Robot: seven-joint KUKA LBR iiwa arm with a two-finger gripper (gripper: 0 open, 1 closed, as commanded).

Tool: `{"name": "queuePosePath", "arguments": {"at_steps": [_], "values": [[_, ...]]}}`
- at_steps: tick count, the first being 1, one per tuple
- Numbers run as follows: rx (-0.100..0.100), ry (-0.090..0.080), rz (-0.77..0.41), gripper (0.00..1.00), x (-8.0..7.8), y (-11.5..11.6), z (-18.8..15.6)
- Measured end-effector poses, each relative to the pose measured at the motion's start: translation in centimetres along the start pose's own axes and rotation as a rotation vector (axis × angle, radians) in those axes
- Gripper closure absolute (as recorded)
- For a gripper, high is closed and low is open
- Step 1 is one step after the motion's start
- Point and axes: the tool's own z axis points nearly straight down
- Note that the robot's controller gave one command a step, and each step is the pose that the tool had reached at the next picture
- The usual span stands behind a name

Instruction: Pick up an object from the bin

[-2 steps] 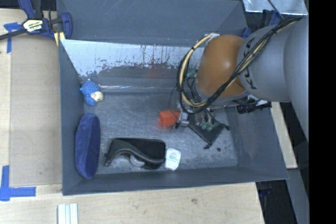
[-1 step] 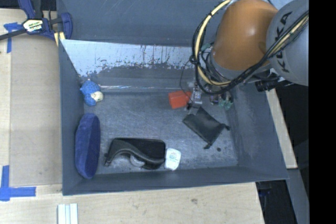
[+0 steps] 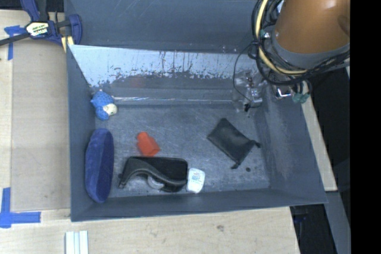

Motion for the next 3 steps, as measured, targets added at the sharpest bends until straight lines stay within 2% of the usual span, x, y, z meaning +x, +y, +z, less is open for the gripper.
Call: {"name": "queuePosePath", "arguments": {"at_steps": [1, 2, 3], "values": [[-0.002, 0.015, 0.049, 1.00, 0.4, -1.6, 10.3], [-0.002, 0.010, -0.327, 1.00, 9.4, -5.3, 9.9], [-0.003, 0.008, -0.329, 0.00, 9.3, -5.2, 9.9]]}}
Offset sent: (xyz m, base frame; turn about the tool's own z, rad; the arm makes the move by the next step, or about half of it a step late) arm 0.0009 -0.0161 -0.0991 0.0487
